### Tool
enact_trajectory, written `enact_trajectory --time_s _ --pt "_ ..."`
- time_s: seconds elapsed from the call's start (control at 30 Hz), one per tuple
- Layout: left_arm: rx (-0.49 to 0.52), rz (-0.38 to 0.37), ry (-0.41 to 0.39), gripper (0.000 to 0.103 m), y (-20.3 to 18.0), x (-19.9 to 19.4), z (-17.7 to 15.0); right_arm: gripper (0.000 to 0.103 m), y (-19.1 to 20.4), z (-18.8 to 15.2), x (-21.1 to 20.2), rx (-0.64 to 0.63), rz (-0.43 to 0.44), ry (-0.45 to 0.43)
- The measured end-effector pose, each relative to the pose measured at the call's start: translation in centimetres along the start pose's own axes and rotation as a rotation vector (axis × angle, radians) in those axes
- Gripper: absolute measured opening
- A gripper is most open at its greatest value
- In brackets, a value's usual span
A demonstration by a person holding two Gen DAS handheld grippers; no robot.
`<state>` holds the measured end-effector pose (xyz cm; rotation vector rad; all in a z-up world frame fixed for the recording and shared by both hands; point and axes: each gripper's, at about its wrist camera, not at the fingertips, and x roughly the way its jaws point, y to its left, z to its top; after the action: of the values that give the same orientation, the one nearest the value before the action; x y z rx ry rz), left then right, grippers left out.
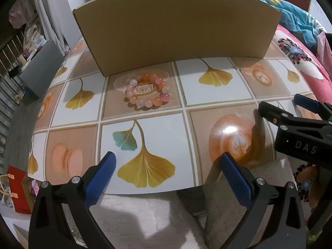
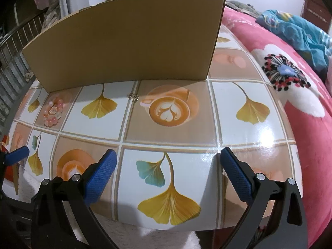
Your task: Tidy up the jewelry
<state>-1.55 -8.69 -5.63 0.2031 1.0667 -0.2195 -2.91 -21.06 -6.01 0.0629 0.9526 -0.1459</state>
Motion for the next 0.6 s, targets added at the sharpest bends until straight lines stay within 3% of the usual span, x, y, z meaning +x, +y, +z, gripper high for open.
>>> enact_trajectory --time_s 0.6 --pt "-0.015 0.015 0.047 0.099 -0.23 0.04 0.75 0.095 -0.79 -0.15 -0.02 0.022 0.008 0.047"
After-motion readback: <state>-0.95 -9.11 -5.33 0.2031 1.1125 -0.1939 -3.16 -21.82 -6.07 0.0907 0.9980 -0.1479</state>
